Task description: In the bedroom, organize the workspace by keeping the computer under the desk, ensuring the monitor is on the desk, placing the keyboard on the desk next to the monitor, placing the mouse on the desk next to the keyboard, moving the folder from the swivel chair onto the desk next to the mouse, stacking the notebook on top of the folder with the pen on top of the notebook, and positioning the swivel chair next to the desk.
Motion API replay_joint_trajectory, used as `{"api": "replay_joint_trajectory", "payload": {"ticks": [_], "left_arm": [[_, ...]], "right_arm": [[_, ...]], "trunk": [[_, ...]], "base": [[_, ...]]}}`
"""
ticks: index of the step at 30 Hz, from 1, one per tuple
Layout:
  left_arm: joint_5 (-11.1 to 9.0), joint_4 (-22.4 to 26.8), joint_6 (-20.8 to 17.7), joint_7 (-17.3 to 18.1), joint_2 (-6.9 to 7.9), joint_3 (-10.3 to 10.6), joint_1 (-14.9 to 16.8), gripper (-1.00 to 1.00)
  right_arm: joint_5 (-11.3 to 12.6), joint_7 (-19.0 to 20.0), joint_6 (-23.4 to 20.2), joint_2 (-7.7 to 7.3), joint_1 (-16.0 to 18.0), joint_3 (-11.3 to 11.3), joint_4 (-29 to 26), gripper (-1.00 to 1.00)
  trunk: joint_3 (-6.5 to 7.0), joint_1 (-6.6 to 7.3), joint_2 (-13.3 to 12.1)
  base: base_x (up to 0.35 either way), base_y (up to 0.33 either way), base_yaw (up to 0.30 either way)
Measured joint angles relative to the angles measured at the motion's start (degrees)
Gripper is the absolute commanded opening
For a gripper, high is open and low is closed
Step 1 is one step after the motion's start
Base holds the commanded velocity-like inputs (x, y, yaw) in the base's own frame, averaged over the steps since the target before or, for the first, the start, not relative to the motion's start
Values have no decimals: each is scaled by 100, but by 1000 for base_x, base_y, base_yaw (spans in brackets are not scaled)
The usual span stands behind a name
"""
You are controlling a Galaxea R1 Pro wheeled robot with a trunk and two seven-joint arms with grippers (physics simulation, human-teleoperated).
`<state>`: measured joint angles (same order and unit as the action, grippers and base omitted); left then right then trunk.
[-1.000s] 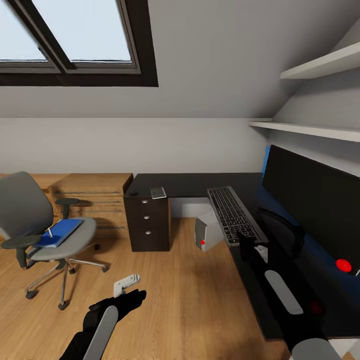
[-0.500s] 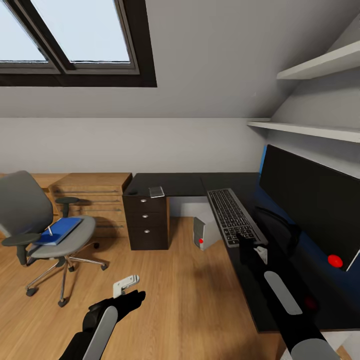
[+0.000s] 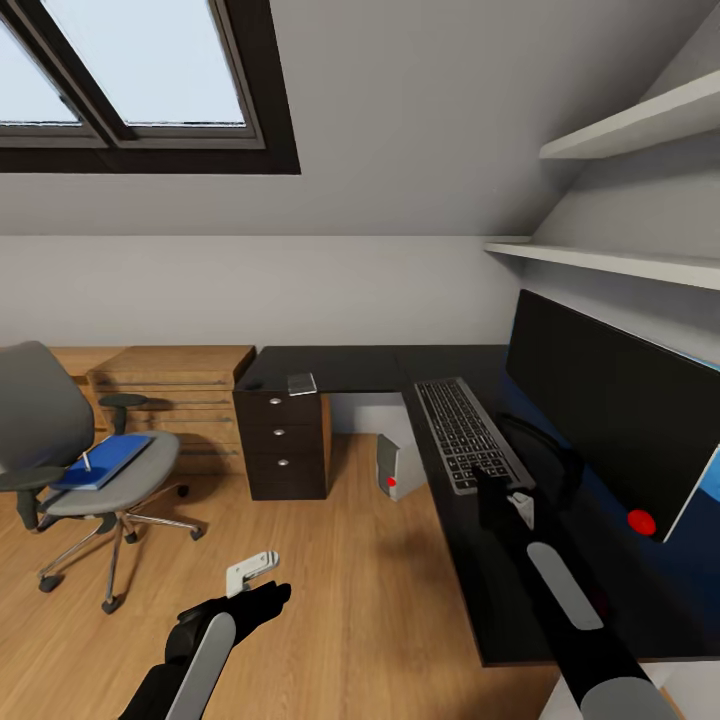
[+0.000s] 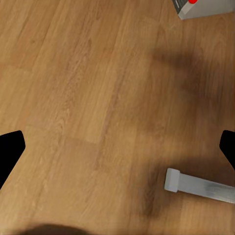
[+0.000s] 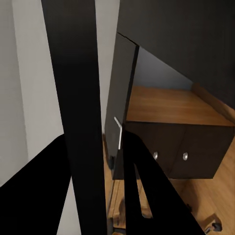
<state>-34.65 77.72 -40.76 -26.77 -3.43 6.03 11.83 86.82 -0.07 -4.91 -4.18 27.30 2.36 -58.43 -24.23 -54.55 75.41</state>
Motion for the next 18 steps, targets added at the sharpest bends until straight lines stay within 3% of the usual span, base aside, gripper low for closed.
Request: {"api": "replay_joint_trajectory", "payload": {"ticks": [12,18], "left_arm": [[1,0,1,0,0,0,0,100],[2,0,4,0,0,0,0,100]], "right_arm": [[15,5,2,1,0,-21,281,-100],[5,-20,7,12,6,-110,889,-100]], "trunk": [[0,0,0],[-1,0,0]], "base": [[0,-4,0],[0,-21,0]]}}
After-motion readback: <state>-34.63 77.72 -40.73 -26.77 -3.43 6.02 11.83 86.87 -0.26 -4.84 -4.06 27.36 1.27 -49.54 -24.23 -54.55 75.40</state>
